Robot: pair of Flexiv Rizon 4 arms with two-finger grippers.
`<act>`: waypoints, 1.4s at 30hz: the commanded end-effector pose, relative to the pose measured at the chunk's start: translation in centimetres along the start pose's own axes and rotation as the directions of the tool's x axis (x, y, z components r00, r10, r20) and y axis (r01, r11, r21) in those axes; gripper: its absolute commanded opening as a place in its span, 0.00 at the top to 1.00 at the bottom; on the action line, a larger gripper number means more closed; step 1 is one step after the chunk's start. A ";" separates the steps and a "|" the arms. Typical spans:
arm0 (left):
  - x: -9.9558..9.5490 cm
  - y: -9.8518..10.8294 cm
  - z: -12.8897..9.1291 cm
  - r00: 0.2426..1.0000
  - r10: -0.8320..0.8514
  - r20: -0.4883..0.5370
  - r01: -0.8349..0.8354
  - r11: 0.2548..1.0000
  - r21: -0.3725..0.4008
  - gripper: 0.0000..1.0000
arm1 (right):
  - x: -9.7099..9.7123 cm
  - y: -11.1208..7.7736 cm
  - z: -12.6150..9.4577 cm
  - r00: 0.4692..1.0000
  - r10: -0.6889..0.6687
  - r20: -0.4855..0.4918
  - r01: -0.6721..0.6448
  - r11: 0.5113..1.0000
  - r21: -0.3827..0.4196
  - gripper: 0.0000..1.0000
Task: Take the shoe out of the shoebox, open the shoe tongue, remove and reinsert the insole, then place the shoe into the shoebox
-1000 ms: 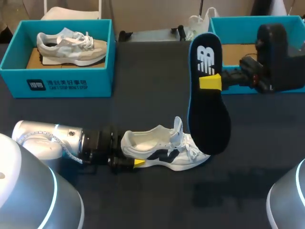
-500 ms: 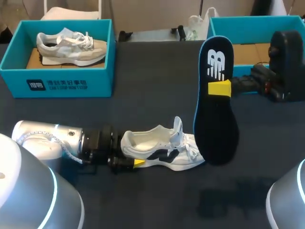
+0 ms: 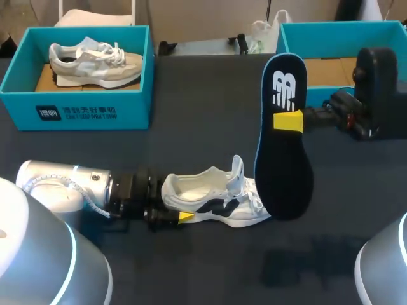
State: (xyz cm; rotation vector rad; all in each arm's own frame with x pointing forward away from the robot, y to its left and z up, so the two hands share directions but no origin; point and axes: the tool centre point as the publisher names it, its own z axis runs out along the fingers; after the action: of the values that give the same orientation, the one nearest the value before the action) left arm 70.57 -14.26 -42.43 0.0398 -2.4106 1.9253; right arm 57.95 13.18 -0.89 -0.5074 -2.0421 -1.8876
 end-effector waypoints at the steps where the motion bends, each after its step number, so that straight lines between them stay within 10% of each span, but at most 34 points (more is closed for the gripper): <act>1: -0.1 0.4 0.0 1.000 0.000 0.002 0.000 1.000 0.001 1.00 | -1.6 0.9 0.5 1.000 0.008 -0.019 -0.008 1.000 0.016 1.00; 42: -0.1 0.4 0.0 1.000 0.000 0.002 0.000 1.000 0.001 1.00 | -4.8 1.6 2.3 1.000 0.021 -0.021 -0.021 1.000 0.002 1.00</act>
State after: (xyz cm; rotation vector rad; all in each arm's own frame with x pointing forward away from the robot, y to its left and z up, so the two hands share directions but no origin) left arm 70.56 -14.28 -42.41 0.0395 -2.4101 1.9256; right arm 62.89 14.95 -1.85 -0.5016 -2.0154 -1.8731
